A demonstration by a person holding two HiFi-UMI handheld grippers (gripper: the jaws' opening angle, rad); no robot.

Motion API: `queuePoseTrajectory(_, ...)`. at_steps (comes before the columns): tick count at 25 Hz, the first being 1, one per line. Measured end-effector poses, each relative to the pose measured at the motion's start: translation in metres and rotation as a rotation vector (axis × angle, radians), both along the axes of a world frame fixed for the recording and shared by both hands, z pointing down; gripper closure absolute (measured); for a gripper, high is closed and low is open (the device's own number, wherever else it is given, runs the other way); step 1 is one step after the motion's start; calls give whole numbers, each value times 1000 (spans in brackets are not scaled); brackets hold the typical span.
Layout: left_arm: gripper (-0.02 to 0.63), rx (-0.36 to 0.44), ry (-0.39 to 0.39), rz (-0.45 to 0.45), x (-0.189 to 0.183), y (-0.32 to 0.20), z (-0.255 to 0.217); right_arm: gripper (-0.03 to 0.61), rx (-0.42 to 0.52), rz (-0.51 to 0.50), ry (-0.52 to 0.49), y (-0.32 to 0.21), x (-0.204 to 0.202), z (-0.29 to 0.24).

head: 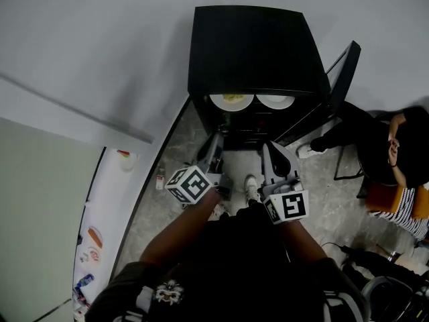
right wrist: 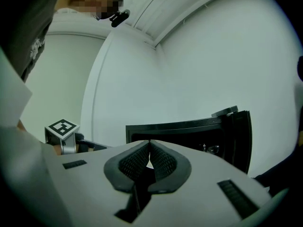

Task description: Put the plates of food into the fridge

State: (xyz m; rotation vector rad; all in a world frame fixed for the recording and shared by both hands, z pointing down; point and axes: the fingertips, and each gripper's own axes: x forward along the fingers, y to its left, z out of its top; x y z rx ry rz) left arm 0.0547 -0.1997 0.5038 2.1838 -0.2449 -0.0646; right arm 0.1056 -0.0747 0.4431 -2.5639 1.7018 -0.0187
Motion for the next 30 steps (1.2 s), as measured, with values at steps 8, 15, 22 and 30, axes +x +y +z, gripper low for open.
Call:
queuePoseTrajectory(8,592,584,-38,123,-29,30,-45,554,-9,57,17,13,-39,-2)
queuePoseTrajectory(15,592,807,-72,170,-44,68,-57,554,-33,65,53,31,-51,-5)
queuePoseTrajectory(22,592,826,-64,146,-52,103,-72,554,-16,32,107,50,-50,-21)
queuePoseTrajectory(30,591,826,-80,90,-59,161,-78,554,34,-12,133,97,-60,-41)
